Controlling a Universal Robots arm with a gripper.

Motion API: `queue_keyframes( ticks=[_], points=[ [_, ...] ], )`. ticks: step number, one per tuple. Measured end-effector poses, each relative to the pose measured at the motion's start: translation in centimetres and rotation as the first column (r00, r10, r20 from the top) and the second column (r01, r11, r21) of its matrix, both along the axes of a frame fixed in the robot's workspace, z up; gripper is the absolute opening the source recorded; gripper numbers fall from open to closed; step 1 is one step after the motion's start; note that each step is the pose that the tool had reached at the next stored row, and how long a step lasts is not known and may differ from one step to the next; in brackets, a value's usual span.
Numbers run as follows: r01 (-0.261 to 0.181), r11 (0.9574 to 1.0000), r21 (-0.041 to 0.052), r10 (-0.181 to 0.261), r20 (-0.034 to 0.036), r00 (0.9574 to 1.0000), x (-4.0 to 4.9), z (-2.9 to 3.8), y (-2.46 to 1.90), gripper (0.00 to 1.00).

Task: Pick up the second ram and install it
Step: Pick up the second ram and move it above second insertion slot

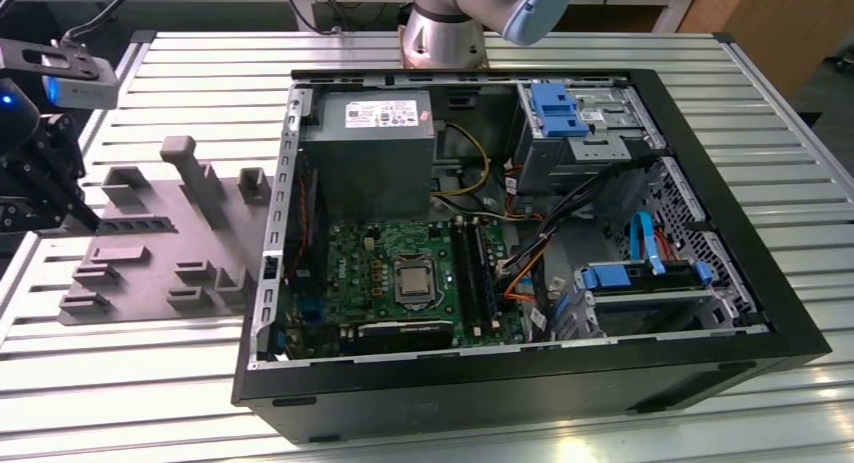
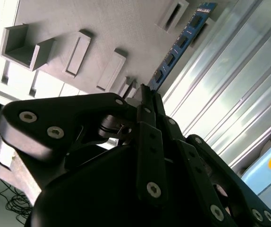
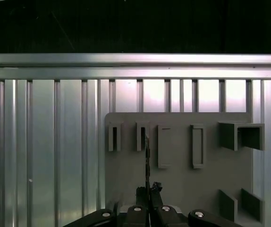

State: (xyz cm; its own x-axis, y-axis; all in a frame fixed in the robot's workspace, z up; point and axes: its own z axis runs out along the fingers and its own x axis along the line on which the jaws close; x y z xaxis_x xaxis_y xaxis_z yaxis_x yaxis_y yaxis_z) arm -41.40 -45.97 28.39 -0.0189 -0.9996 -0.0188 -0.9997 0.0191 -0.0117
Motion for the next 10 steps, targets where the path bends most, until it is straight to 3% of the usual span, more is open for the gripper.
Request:
queue_keyframes(
  ticks=[10],
  points=[
    [0.0,1.0,0.0,0.0,0.0013,1.0,0.0,1.16,0.0,0.14]
  ],
)
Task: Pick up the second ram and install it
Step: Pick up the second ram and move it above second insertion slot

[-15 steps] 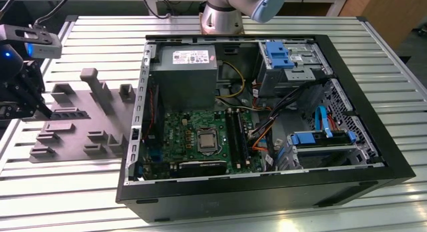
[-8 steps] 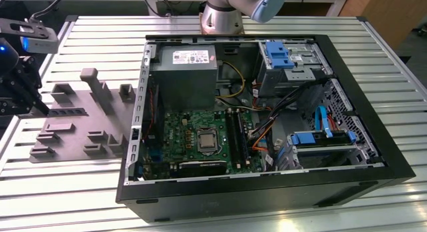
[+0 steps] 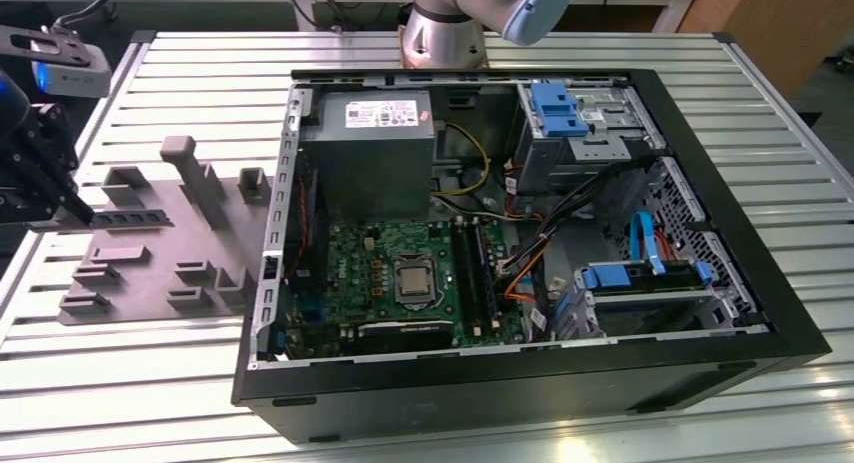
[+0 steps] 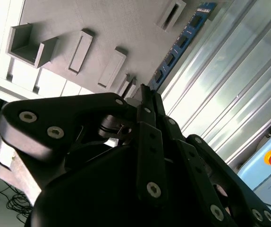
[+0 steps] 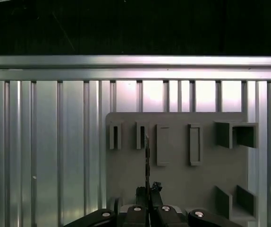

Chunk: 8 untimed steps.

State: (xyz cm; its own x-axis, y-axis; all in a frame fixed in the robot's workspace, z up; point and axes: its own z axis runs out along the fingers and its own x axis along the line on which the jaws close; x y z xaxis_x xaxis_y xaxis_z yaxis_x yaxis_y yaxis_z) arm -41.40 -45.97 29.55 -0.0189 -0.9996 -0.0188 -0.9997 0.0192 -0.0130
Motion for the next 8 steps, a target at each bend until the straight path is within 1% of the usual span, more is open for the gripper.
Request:
queue_keyframes(
  ticks=[8],
  points=[
    [0.0,1.0,0.0,0.0,0.0015,1.0,0.0,0.94,0.0,0.14]
  ],
)
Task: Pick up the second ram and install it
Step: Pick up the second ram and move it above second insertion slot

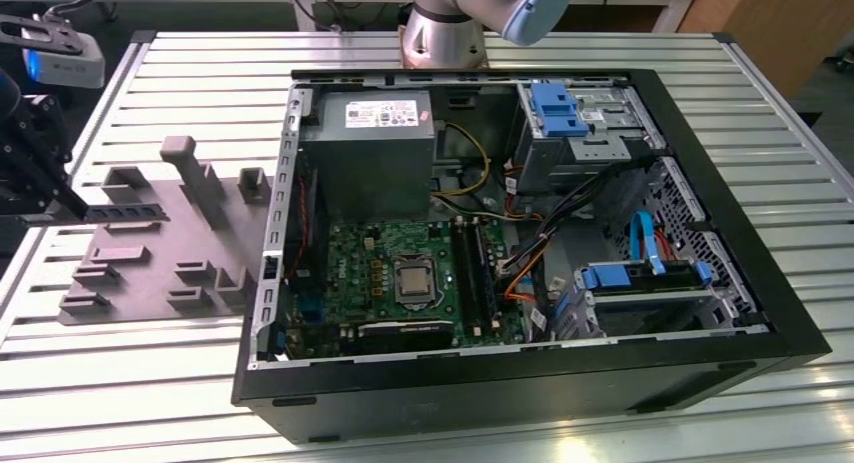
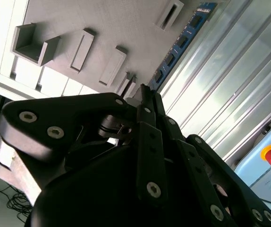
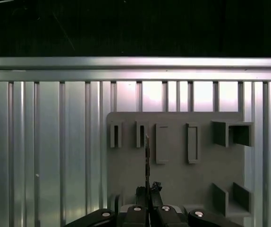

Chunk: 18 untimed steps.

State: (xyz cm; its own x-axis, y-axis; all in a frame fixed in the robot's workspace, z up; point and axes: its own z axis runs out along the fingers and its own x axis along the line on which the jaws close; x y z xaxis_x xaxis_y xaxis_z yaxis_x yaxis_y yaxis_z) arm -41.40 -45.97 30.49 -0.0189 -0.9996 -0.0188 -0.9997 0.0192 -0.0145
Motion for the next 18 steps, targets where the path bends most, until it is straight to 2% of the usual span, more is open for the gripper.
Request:
queue_keyframes(
  ticks=[18],
  points=[
    [0.0,1.0,0.0,0.0,0.0039,1.0,0.0,2.45,0.0,0.14]
  ],
)
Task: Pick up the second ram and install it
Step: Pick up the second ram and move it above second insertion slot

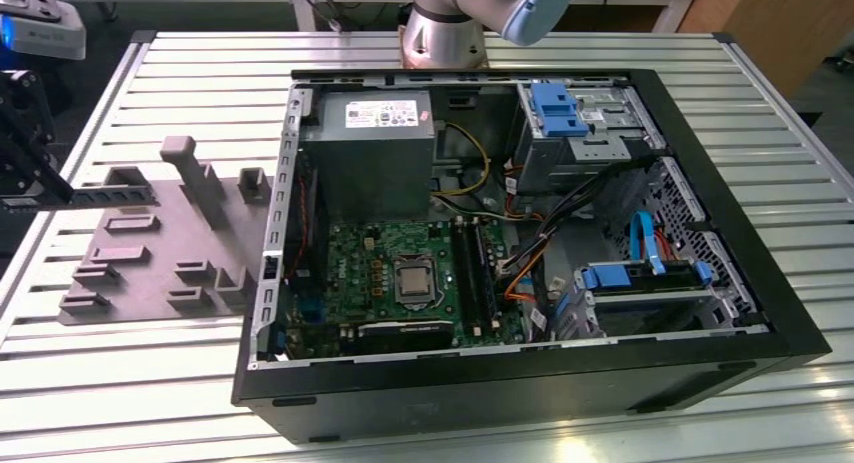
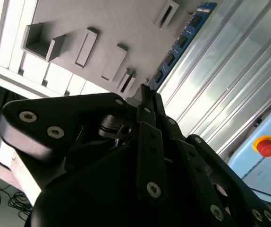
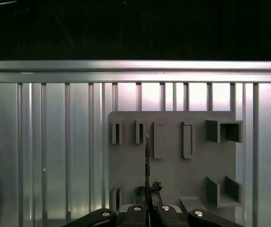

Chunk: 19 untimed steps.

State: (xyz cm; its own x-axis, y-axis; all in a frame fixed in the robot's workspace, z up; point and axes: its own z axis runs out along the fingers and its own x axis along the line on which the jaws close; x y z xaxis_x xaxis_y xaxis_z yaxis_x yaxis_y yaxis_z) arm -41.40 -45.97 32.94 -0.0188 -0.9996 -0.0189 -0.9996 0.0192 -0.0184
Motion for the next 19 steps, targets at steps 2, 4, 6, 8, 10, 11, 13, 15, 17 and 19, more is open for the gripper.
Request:
queue_keyframes(
  ticks=[2,4,6,8,10,11,13,15,17,19],
  points=[
    [0.0,1.0,0.0001,0.0,0.0005,1.0,0.0,0.3,0.0,0.14],
    [0.0,1.0,0.0,0.0,0.0009,1.0,0.0,0.59,0.0,0.14],
    [0.0,1.0,0.0001,0.0,0.0013,1.0,0.0,0.9,0.0,0.14],
    [0.0,1.0,0.0,0.0,0.0016,1.0,0.0,1.2,0.0,0.14],
    [0.0,1.0,0.0,0.0,0.002,1.0,0.0,1.51,0.0,0.14],
    [0.0,1.0,0.0,0.0,0.0021,1.0,0.0,1.66,0.0,0.14],
    [0.0,1.0,0.0,0.0,0.0022,1.0,0.0,1.95,0.0,0.14],
    [0.0,1.0,0.0001,0.0,0.0025,1.0,0.0,2.24,0.0,0.14],
    [0.0,1.0,0.0,0.0,0.0027,1.0,0.0,2.57,0.0,0.14],
    [0.0,1.0,0.0,0.0,0.0028,1.0,0.0,2.89,0.0,0.14]
  ],
)
